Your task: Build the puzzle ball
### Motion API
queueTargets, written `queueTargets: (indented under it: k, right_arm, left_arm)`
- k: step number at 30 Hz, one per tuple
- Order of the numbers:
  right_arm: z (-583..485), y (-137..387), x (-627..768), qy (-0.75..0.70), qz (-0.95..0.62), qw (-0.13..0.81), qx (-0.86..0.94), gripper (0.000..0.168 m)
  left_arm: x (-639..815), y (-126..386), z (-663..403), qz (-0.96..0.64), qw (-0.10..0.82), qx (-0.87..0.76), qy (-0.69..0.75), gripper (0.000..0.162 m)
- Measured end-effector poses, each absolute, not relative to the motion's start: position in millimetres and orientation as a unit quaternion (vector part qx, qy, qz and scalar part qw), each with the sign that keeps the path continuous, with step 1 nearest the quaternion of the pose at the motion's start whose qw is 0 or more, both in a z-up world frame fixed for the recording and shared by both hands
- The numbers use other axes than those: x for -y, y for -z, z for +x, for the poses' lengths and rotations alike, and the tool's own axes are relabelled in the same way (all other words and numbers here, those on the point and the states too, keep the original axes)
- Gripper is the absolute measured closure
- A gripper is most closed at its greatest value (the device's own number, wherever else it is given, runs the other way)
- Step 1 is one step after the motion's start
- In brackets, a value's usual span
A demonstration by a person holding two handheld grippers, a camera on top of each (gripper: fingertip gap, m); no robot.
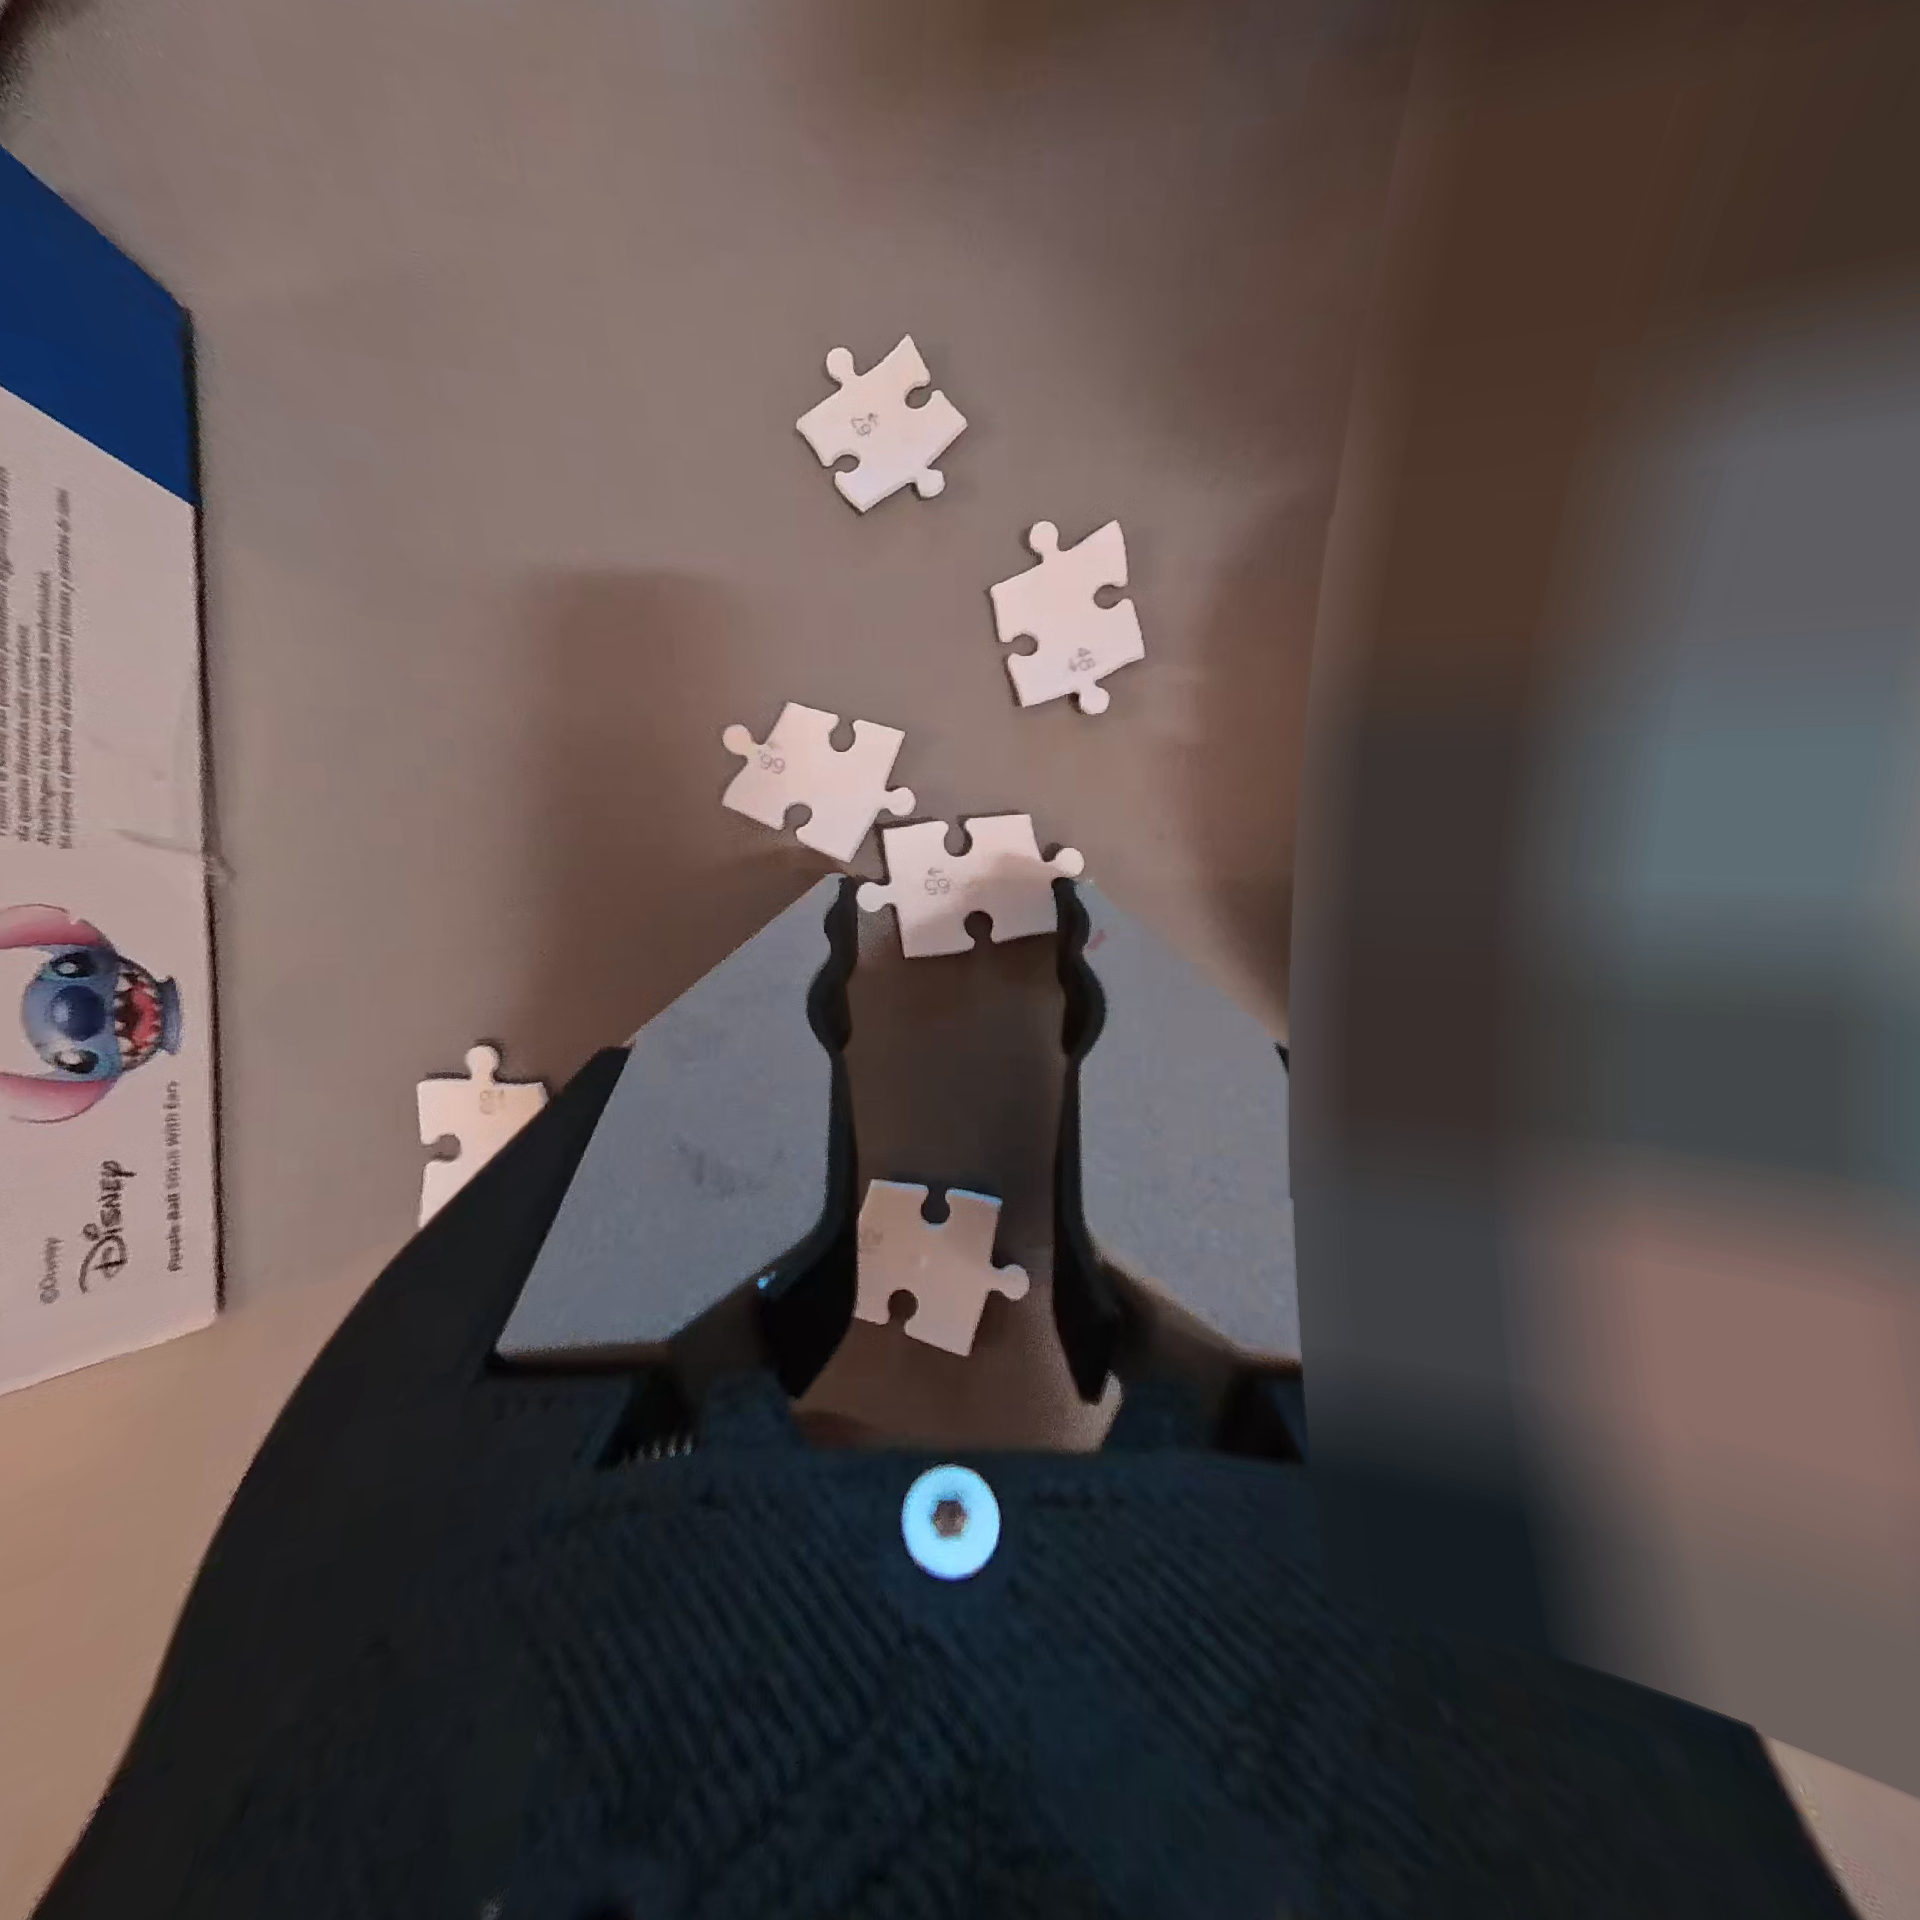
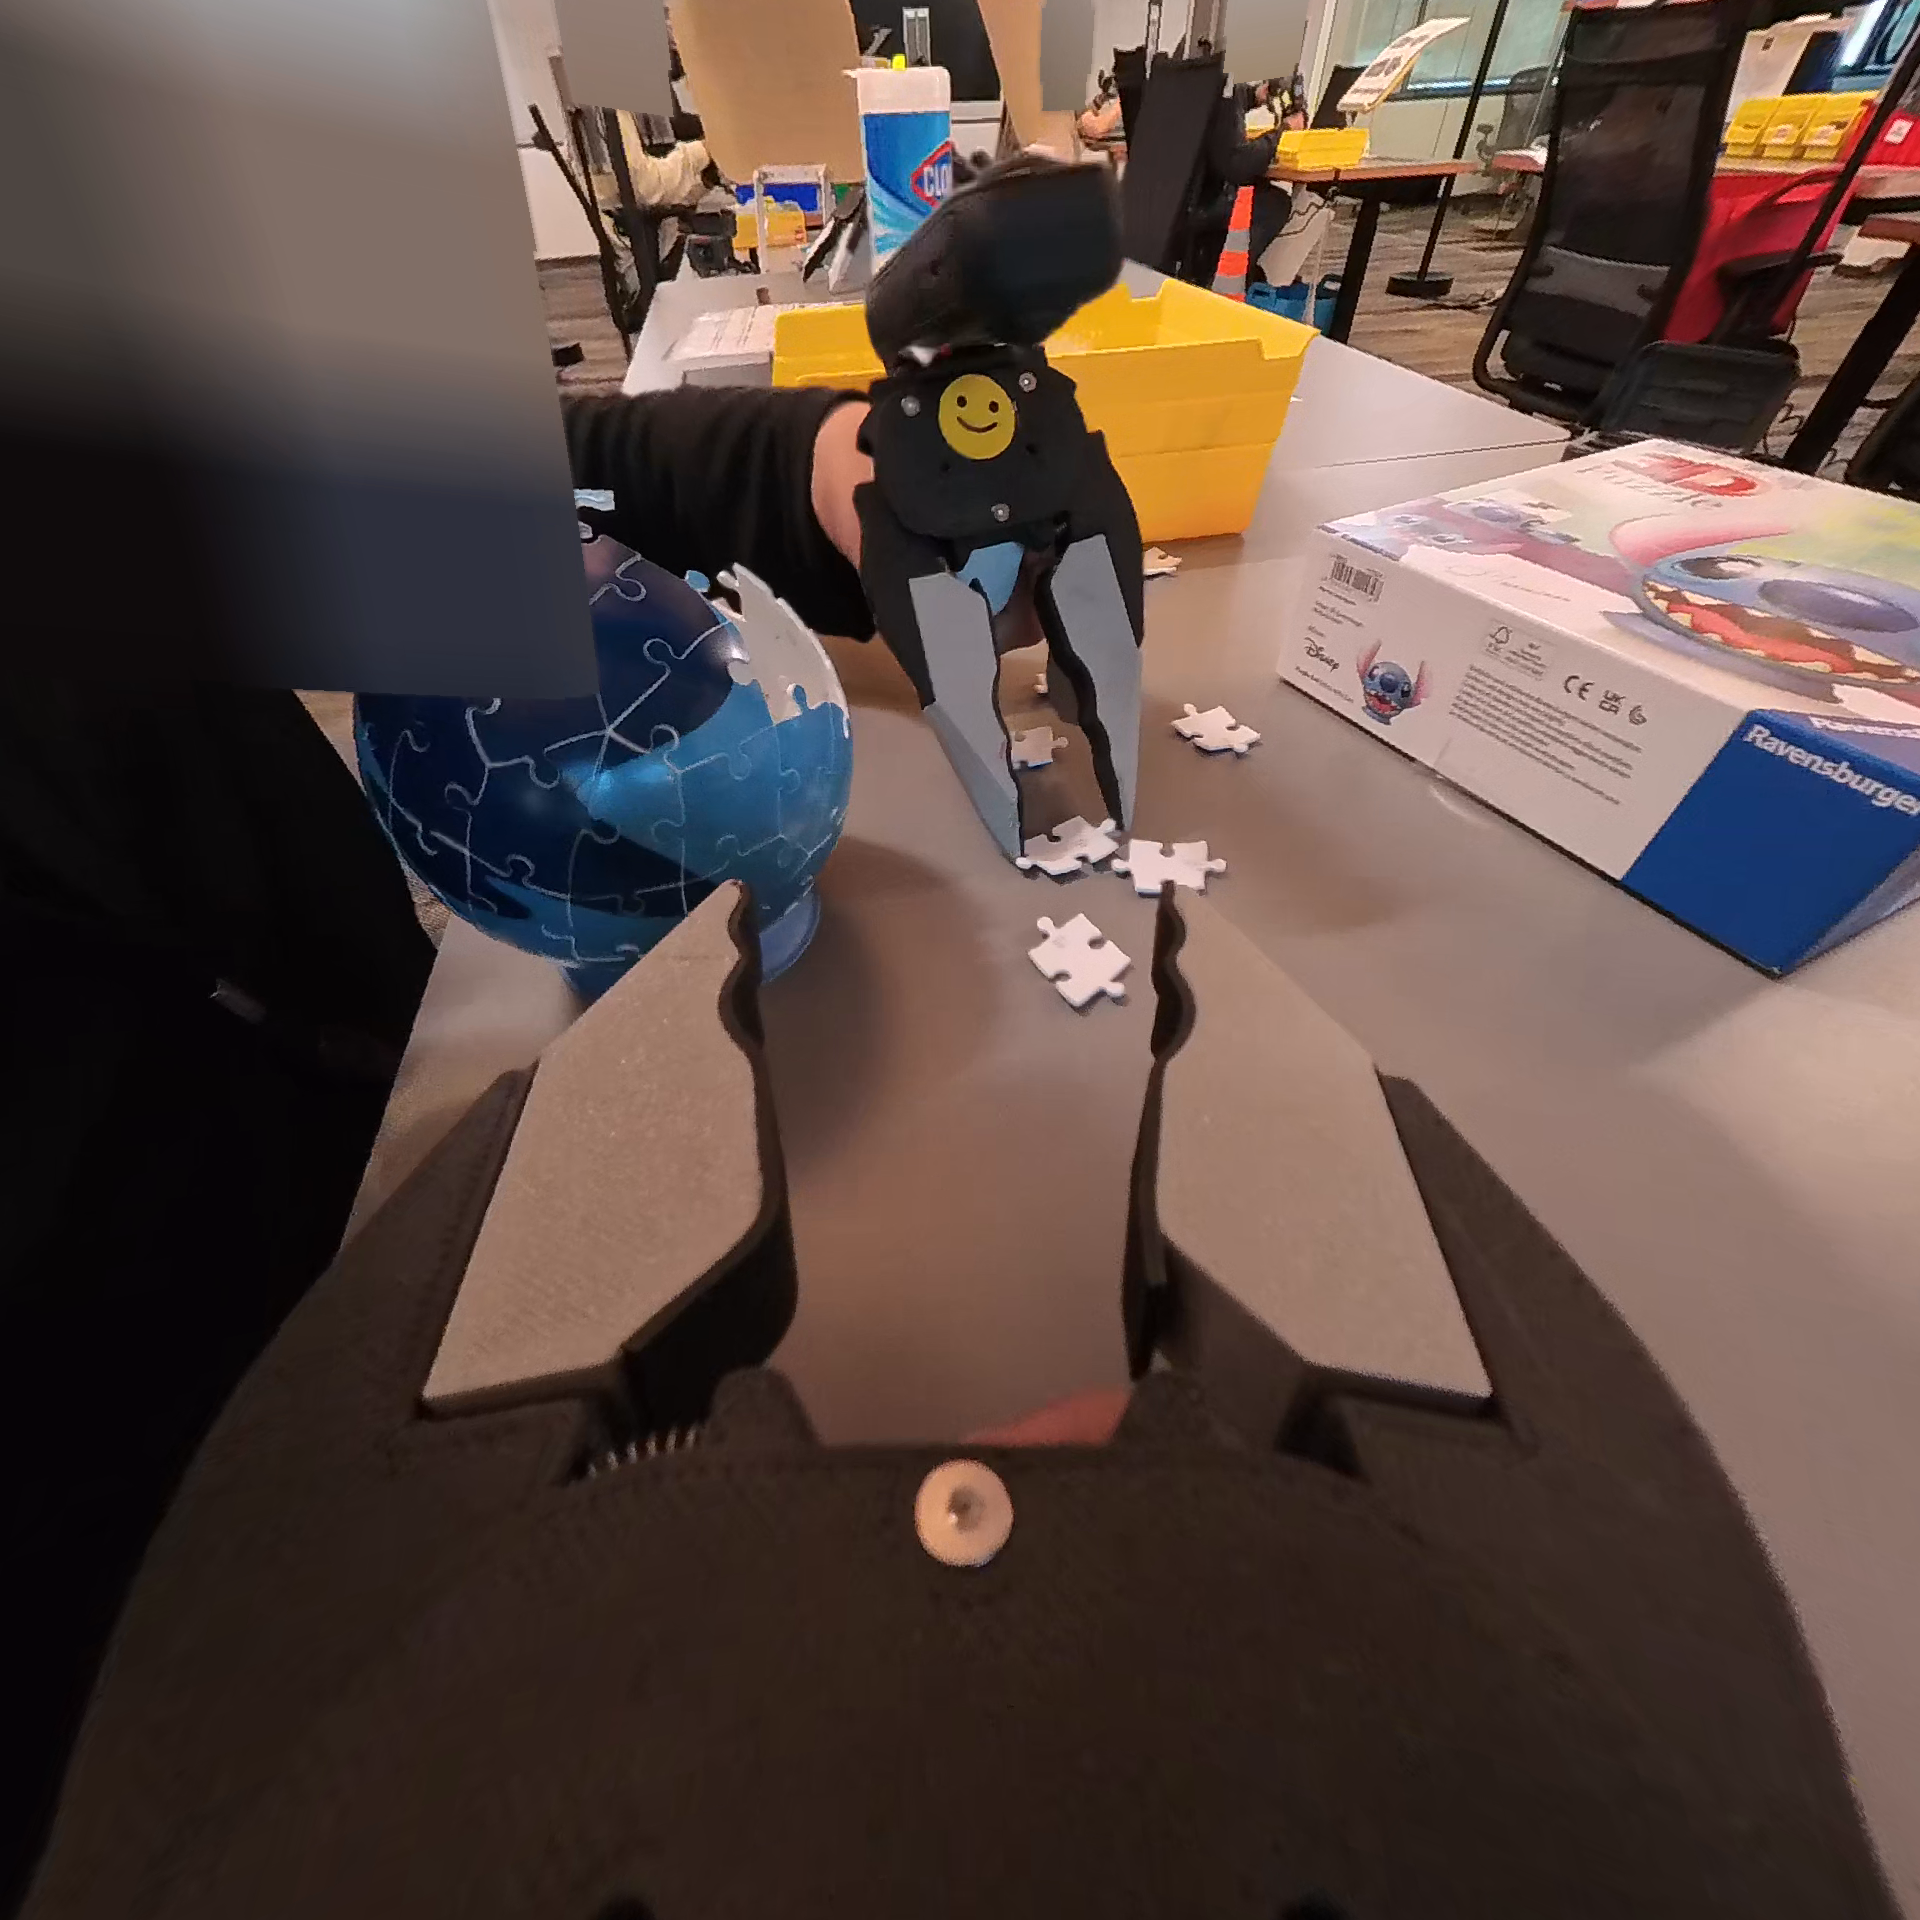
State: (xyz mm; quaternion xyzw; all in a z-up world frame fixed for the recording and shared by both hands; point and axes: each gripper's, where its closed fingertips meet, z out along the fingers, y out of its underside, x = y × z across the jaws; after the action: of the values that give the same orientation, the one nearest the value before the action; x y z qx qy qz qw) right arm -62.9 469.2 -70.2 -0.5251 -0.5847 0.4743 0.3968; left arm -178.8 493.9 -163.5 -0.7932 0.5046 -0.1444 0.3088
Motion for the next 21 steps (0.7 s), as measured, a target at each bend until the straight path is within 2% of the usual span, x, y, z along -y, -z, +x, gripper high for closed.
queueTargets:
  k: [1,6,9,14,21]
  right_arm:
    - [-64.8,70.3,-469.6,-0.473,-0.527,0.396,0.584,0.095]
    - [-79.3,71.8,-483.6,-0.453,-0.551,0.395,0.579,0.104]
    - [-92.3,74.8,-501.0,-0.432,-0.581,0.387,0.570,0.121]
    - [-126.4,74.0,-520.4,-0.436,-0.615,0.351,0.556,0.137]
    - [-163.1,74.2,-506.5,-0.502,-0.613,0.284,0.541,0.145]
  left_arm:
    - [-494.5,162.8,-179.9,-0.789,0.318,-0.509,0.134,0.126]
    - [-503.4,144.4,-186.5,-0.753,0.389,-0.526,0.069,0.126]
    - [-507.0,121.9,-182.2,-0.706,0.459,-0.537,0.042,0.126]
    - [-503.3,100.4,-169.9,-0.640,0.530,-0.557,0.008,0.126]
    - [-501.5,80.5,-168.3,-0.591,0.584,-0.555,-0.051,0.126]
